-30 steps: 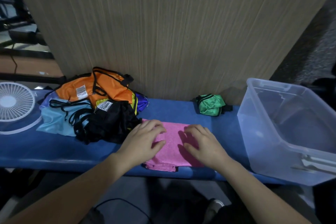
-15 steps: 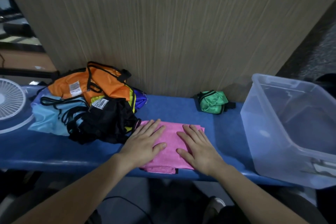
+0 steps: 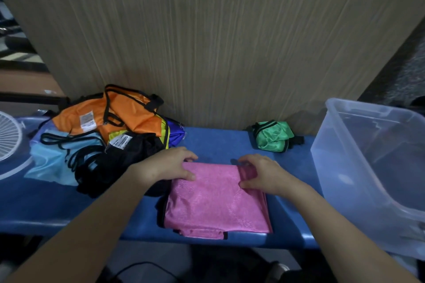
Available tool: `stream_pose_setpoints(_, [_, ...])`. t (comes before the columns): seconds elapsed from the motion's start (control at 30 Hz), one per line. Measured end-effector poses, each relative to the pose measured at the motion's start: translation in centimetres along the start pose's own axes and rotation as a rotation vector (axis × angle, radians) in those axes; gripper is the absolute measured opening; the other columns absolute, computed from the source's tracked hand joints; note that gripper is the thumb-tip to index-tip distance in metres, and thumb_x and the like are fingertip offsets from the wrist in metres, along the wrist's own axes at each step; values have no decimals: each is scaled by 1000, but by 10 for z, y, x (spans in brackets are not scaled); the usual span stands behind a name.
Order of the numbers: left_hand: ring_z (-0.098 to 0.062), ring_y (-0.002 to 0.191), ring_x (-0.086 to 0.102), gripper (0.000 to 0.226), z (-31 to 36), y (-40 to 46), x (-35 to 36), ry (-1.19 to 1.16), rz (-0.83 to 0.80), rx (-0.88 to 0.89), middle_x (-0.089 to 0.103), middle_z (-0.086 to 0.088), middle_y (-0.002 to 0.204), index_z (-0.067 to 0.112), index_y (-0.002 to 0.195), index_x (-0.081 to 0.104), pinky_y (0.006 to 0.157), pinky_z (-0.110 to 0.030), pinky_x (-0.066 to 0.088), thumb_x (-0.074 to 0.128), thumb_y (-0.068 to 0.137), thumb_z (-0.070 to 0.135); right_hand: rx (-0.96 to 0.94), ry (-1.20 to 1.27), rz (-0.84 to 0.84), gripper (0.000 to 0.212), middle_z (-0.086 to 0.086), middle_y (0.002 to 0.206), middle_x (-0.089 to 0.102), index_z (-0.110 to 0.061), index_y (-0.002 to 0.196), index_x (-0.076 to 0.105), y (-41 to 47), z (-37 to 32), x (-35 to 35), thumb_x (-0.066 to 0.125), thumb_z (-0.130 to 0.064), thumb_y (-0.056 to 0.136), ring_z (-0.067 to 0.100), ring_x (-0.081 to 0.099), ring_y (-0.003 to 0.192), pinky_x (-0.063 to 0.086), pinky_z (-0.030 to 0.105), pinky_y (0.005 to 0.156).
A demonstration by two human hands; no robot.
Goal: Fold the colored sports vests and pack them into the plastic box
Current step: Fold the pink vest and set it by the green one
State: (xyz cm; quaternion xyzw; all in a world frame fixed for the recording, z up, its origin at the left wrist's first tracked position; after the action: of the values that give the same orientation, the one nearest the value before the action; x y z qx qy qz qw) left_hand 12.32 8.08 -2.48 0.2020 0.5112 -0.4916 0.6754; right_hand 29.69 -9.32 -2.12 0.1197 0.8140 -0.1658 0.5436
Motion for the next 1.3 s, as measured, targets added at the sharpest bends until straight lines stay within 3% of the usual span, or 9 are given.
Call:
stream_pose_setpoints(0.2, [-15, 104, 57, 54, 2, 3, -2, 35, -76, 21, 55, 5, 109, 21, 120, 67, 91, -27, 46, 86, 74, 43, 36, 126, -112, 50, 2, 108, 66, -16, 114, 65, 3, 5, 2, 85, -39, 74, 20, 63, 100, 51, 33, 89])
stream_pose_setpoints(0.33, [-6, 85, 58, 38, 0, 0, -5, -33, -70, 38, 59, 13, 96, 26, 101, 63, 68, -19, 42, 87, 73, 36, -8, 131, -124, 35, -2, 101, 63, -15, 104, 65, 0, -1, -3, 82, -32, 79, 15, 60, 92, 48, 25, 80])
stream_pose_setpoints(0.47, [-7, 81, 62, 35, 2, -1, -5, -72, -57, 56, 65, 12, 91, 26, 95, 60, 69, -25, 47, 87, 73, 28, -41, 146, -101, 24, -11, 79, 58, -27, 83, 58, 0, -3, -6, 81, -27, 79, 0, 53, 69, 40, 15, 62])
stream_pose_setpoints(0.67, [-5, 74, 58, 31, 9, 2, -12, -70, 104, 107, 63, 10, 82, 28, 89, 56, 68, -30, 47, 82, 74, 25, -34, 149, 25, 24, -11, 75, 62, -31, 78, 58, 6, 1, -13, 78, -17, 76, 1, 56, 69, 46, 27, 68])
stream_pose_setpoints(0.77, [-14, 82, 59, 29, 13, 5, -22, 56, 313, 112, 63, 9, 84, 27, 92, 54, 70, -36, 44, 79, 76, 28, -17, 128, 159, 15, -7, 82, 66, -28, 86, 59, 11, 6, -17, 68, -18, 80, 17, 62, 78, 52, 39, 69])
stream_pose_setpoints(0.9, [-16, 81, 56, 29, 24, 7, -27, 134, 519, 193, 56, 12, 82, 25, 86, 48, 73, -29, 29, 75, 77, 21, 12, 114, 278, 18, -7, 84, 67, -25, 90, 63, 15, 10, -23, 63, -10, 79, 20, 62, 81, 51, 37, 66])
stream_pose_setpoints(1.0, [-15, 76, 50, 31, 29, 3, -28, 155, 593, 238, 50, 12, 79, 25, 83, 44, 74, -29, 30, 72, 74, 14, 9, 170, 311, 23, -7, 87, 68, -23, 91, 66, 14, 11, -29, 65, -6, 77, 17, 64, 84, 54, 40, 72])
stream_pose_setpoints(1.17, [-17, 80, 50, 31, 32, -19, -25, 203, 654, 303, 49, 9, 85, 22, 85, 47, 75, -29, 33, 71, 69, 9, -66, 266, 354, 28, -12, 82, 65, -28, 81, 62, -8, 4, -32, 71, -2, 74, 6, 62, 80, 48, 27, 70])
stream_pose_setpoints(1.3, [-20, 83, 53, 34, 38, -44, -21, 199, 656, 377, 50, 6, 89, 18, 87, 51, 76, -29, 34, 70, 64, 2, -174, 272, 357, 26, -9, 90, 60, -19, 85, 65, -32, -5, -28, 74, 1, 72, 7, 59, 85, 49, 25, 76])
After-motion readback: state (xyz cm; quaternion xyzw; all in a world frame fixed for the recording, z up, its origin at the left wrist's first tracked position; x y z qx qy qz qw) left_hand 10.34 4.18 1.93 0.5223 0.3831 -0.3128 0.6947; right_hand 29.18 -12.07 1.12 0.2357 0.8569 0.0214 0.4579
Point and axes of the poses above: each hand's wrist, its own y-axis towards the middle knuckle, its own x-axis out of the palm, z = x × y, the point moved 7 cm from there along y, towards the middle knuckle
